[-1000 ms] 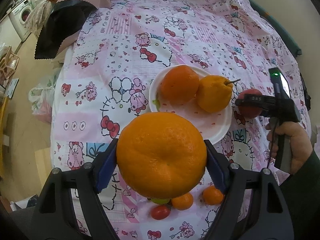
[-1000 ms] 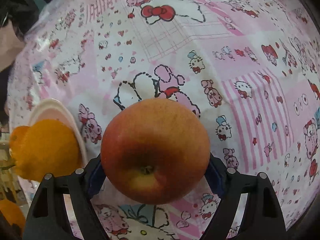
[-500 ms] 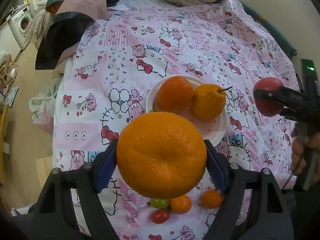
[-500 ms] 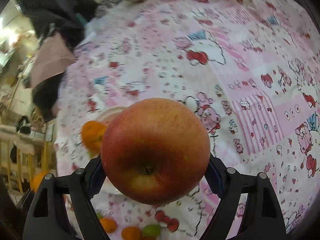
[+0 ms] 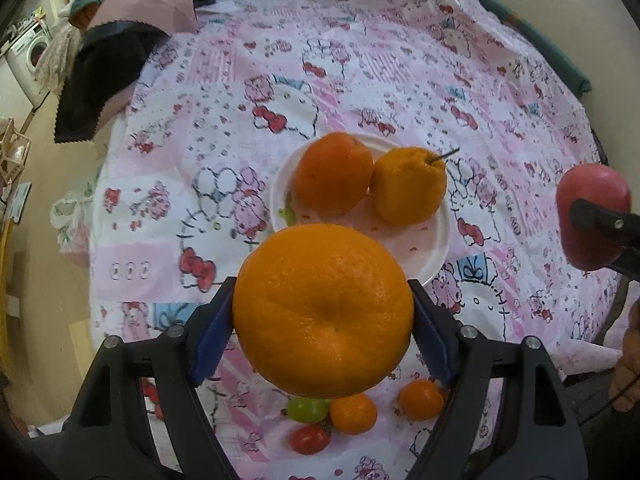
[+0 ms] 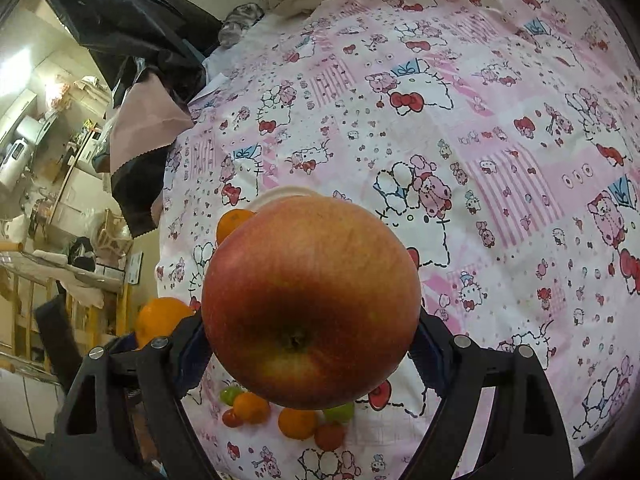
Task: Organize fruits
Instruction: 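Lower the orange onto the plate with the left tool while the right tool holds the apple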
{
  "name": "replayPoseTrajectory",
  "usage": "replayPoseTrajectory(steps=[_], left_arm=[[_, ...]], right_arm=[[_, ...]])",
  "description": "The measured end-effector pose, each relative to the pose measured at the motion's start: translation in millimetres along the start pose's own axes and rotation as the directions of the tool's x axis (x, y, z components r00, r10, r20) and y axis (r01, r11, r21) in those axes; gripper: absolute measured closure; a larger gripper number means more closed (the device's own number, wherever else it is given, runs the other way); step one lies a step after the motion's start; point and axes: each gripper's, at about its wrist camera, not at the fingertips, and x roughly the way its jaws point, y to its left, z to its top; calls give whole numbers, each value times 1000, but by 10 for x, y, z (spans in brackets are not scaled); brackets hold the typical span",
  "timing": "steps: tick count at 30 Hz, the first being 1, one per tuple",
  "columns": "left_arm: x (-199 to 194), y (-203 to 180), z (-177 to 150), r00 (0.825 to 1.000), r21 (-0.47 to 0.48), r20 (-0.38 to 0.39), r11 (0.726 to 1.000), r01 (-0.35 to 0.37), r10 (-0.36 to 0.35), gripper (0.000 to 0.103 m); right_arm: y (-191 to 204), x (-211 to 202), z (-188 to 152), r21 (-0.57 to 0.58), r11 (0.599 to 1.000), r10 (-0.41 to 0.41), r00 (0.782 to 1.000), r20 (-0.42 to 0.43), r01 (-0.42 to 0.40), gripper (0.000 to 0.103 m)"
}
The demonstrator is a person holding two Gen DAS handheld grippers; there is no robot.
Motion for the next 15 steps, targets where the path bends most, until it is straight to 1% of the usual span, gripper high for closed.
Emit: replayPoseTrajectory(steps=[6,11,13,15], left_arm=[[365,-244,73,999,17,-36,999,27,-26,25],[639,-357,210,999,26,-53,1000,10,-9,25],[741,-364,237,998,24,-59,1000,-6,8,25],[805,-335,253,998,9,-65,1000,-5,6,25]], right_arm=[[-68,38,94,28,1000,11,1000,6,-11,17],[-84,84,115,26,1000,2,1000,-7,-2,17],[-90,100,120,25,1000,-1,1000,-12,2,17],[-88,110,126,21,1000,-2,1000,-14,2,17]])
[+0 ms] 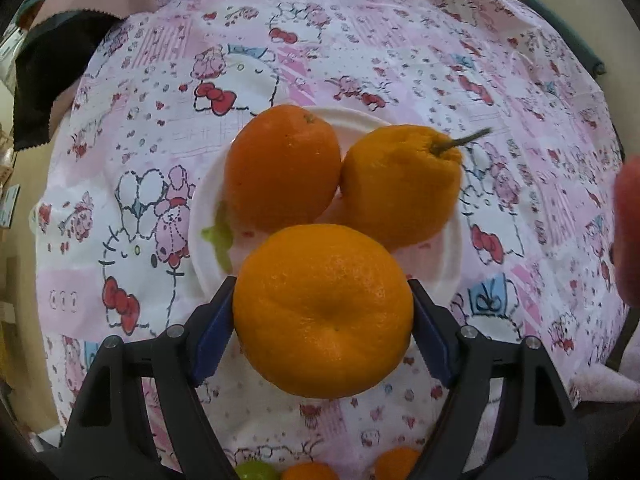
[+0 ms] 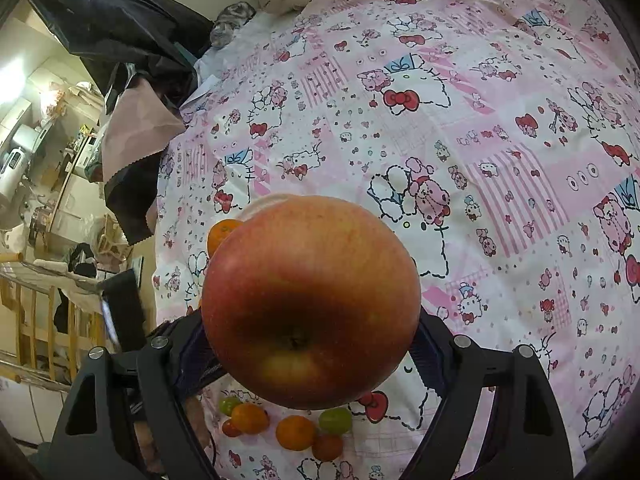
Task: Organize fruits
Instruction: 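Lower the orange onto the plate with the left tool while the right tool holds the apple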
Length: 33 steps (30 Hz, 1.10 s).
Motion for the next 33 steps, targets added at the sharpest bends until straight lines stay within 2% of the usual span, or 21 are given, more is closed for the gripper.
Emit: replayPoseTrajectory(steps=[9,12,19,25,33], left_arm=[[86,-35,64,999,-11,52,1000,5,-5,24],[179,-24,45,1000,-27,8,1000,13,-12,23],[165,-43,39,1000,-7,4,1000,9,-9,22],[-62,-139,40,997,55,79,998,-15,11,17],[-391,-131,54,992,65,125,998,-18,10,17]], right_arm=[[30,56,11,-12,1000,-6,1000,-14,5,17],[26,68,0,-15,1000,-11,1000,-20,11,17],[32,86,-3,-19,1000,-20,1000,-21,20,17],[45,101,-12,-26,999,-28,999,-24,28,17],[90,77,-18,-43,999,-32,999,-14,31,17]])
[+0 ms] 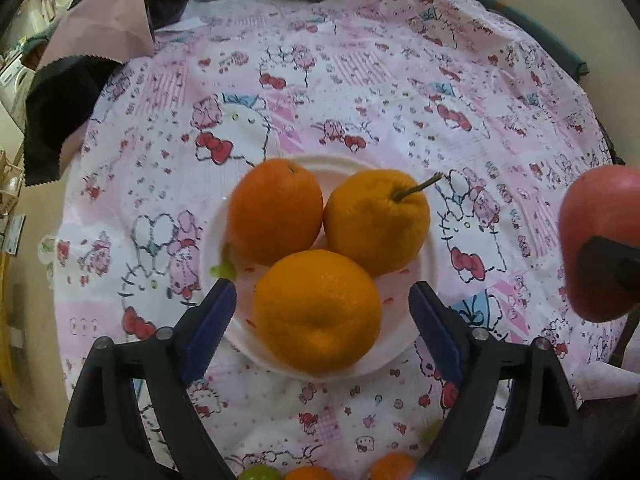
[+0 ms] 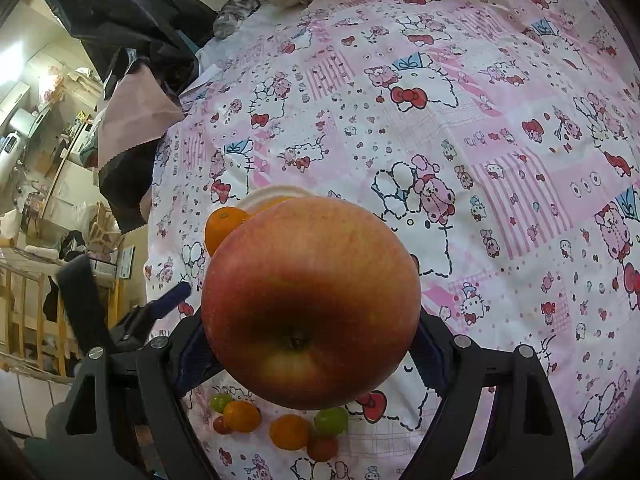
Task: Organize fruits
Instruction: 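Lower the orange onto the plate with the left tool while the right tool holds the apple, then carry the red apple onto the plate beside the oranges and open the right tool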
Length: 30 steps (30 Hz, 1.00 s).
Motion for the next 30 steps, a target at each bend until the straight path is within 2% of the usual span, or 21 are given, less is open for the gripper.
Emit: replayPoseTrajectory(steps=[5,11,18,21,26,30], left_arm=[[-237,80,20,1000,-6,11,1000,-7,7,17],[-575,215,-37,1000,11,10,1000,-27,27,17],[-731,386,-59,997,-13,51,999,-53,54,17],[-705,491,-37,995,-44,61,996,-74,77,17],[-630,703,27,995,-132,16,986,-97,100,17],[-628,816,54,997,-199,-10,978,-71,70,17]], right_arm=[[44,-25,7,-10,1000,13,1000,12,-12,17],[220,-80,49,-73,997,42,998,55,-38,17],[478,28,373,-130,987,97,994,50,-90,17],[643,145,576,-172,982,83,996,38,-75,17],[951,572,944,-223,974,39,999,-6,-39,17],[1142,1062,1081,-268,962,-61,996,-58,44,17]])
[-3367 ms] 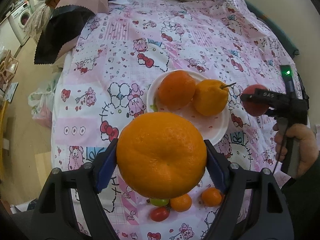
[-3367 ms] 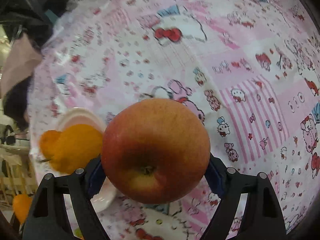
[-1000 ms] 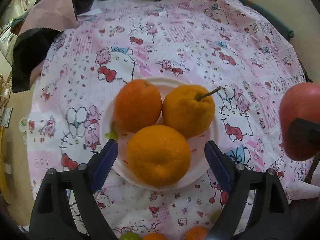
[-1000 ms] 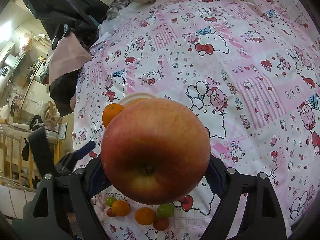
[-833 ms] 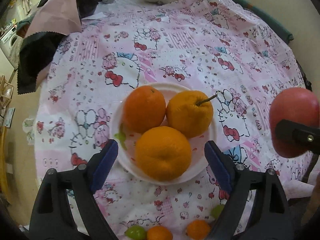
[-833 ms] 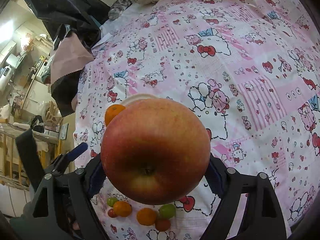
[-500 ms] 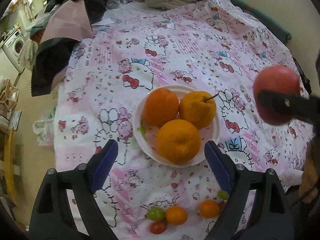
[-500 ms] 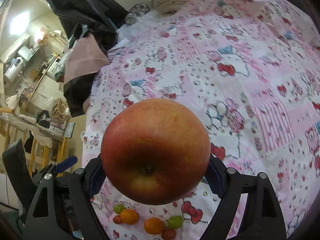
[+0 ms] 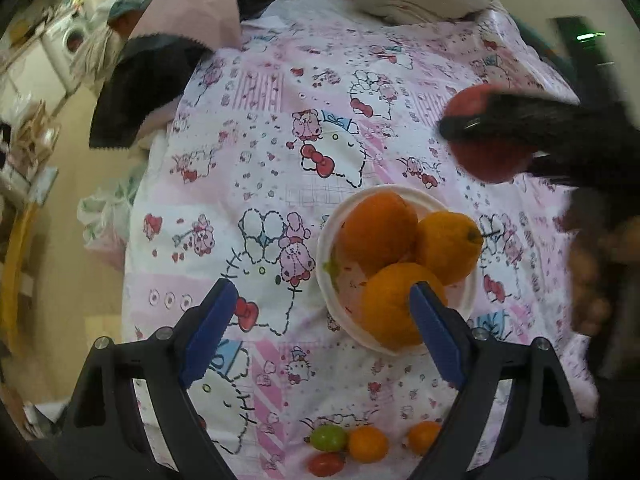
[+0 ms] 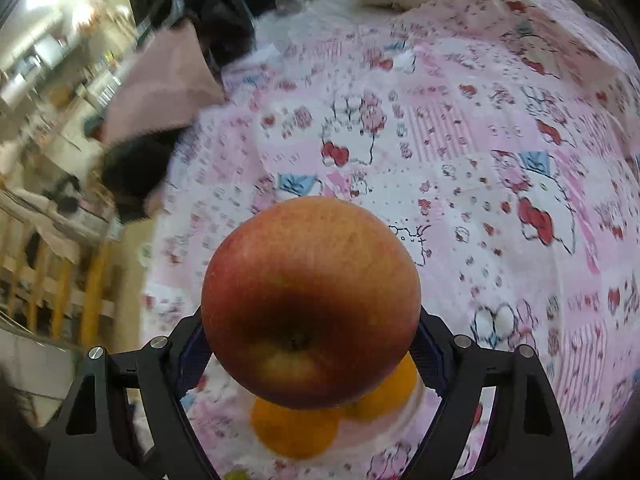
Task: Organize fruits
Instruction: 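Carry the red apple onto the plate beside the oranges and open the right tool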
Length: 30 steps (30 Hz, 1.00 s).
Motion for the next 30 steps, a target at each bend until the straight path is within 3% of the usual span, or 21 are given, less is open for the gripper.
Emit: replayPoseTrajectory(steps=[6,13,17,23,30], left_arm=[[-85,51,34,999,-43,-11,998,45,-45,17],[-141,83,77,996,-79,-15,993,84,-86,17],[-155,76,79,997,-77,-6,994,81,-82,17],[-121,110,69,998,-83,6,995,56,-55,17],[-115,101,58,999,-68,29,997,22,-20,17]], right_arm=[[-60,755,57,13,984,-172,973,-155,176,17],[-65,1041,-7,24,974,-215,953,-212,225,16],[-151,1116,16,92,974,-177,952,-250,205,14],[-276,981,53,163,979,-87,972,-218,124,13],[-233,719,78,133,988,-53,978,-201,81,12]])
